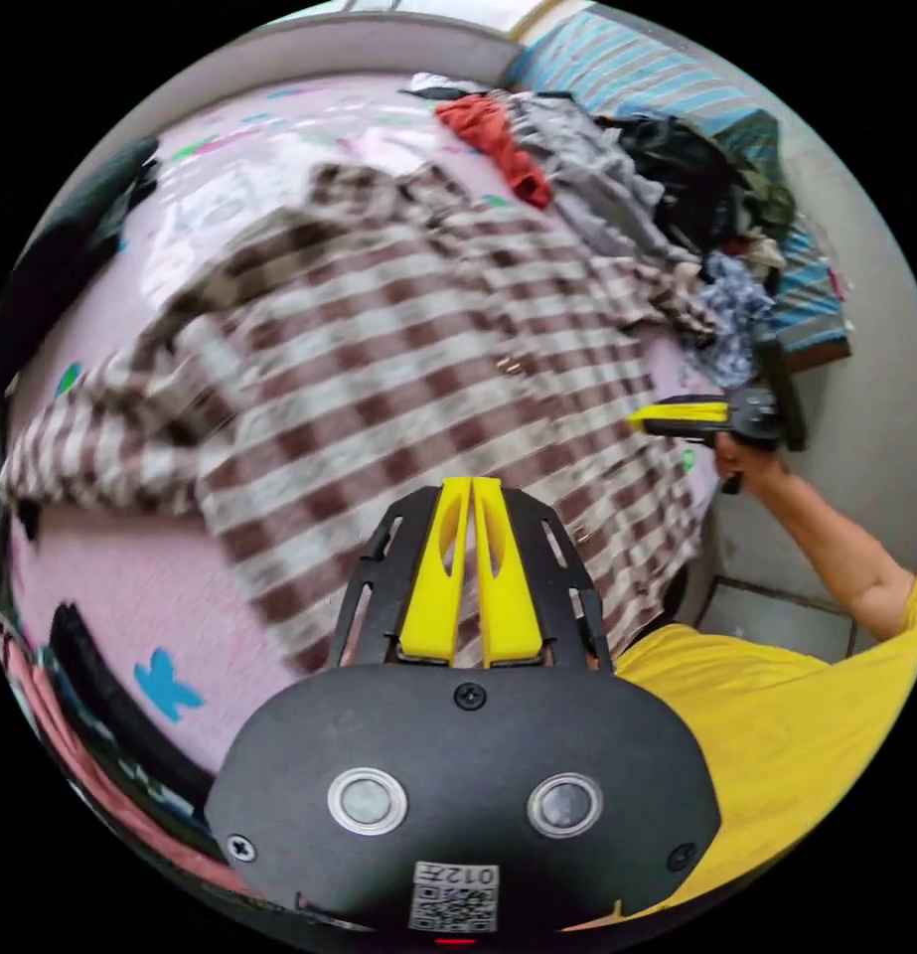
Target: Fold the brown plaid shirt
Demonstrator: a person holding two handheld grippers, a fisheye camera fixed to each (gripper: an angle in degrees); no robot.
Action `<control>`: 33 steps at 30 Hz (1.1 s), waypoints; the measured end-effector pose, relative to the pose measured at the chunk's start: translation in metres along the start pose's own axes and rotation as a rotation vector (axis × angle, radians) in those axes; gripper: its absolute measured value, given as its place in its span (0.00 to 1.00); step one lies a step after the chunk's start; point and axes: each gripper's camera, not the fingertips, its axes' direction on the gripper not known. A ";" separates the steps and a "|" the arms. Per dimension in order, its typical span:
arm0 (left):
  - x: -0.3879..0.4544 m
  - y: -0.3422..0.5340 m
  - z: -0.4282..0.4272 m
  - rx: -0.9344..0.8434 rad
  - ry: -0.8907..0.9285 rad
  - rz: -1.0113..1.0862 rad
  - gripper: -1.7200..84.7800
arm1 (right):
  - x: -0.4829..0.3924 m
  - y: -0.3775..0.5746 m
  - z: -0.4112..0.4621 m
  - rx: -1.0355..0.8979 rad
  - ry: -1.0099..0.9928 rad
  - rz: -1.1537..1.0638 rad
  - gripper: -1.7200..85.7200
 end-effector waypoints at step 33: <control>0.154 -0.108 0.100 -0.272 -0.261 0.115 0.03 | 0.210 0.135 -0.215 0.378 -0.016 0.434 0.03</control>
